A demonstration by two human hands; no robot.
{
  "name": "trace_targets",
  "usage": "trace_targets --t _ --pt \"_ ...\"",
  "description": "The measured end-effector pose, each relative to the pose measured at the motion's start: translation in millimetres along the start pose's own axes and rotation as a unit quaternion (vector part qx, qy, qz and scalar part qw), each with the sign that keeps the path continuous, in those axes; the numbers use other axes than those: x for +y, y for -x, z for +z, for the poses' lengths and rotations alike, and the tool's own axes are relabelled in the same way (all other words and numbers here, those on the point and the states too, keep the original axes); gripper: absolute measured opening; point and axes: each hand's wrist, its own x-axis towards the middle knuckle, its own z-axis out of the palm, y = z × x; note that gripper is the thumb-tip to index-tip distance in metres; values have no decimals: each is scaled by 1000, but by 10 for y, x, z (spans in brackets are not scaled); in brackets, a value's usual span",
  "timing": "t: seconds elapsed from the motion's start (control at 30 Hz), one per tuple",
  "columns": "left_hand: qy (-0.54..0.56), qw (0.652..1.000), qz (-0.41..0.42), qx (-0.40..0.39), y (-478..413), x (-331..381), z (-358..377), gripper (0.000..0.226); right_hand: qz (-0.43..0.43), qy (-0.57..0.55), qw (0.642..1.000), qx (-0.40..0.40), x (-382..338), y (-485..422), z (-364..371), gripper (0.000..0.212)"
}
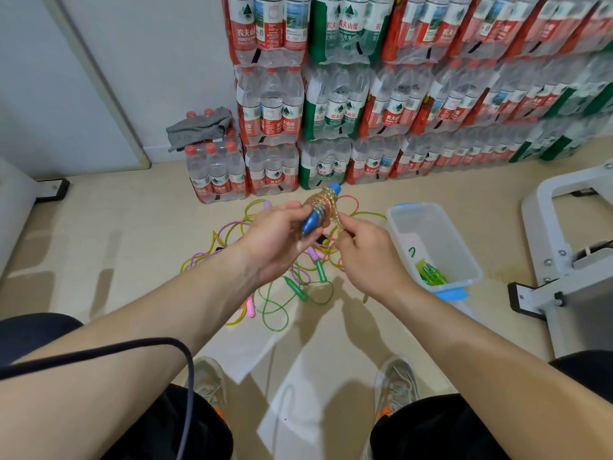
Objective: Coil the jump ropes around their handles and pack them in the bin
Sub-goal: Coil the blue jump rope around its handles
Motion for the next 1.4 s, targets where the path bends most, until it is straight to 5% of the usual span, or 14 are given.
trace_targets --t 0.27,0.47,0.6,0.73,0.9,1.03,1.17,1.3,1.4 --pt "-35 995 25 92 -3 -56 37 10 17 -41 998 34 -32 116 121 20" --pt "-44 994 17 103 18 -45 45 26 68 -108 991 -36 -135 45 44 16" --pt "-2 998 -29 64 18 23 10 21 119 -213 965 -97 -148 -26 -109 11" --pt "-57 997 -37 -32 77 61 8 42 140 -305 934 -118 -172 -35 -186 20" --pt "-204 978 48 -17 33 1 12 21 173 -384 896 -142 -162 -30 -207 22" --pt "-244 964 100 24 -44 -24 -47 43 191 -448 861 -148 -134 -37 -242 31" --pt "-305 932 192 50 -26 5 -52 28 162 -495 837 -169 -139 9 -210 30" --pt "-452 845 276 73 -92 -5 -133 23 151 -495 842 -155 -193 23 -171 24" --pt "-437 848 285 90 -143 -11 -182 21 145 -453 865 -159 -232 20 -160 8"
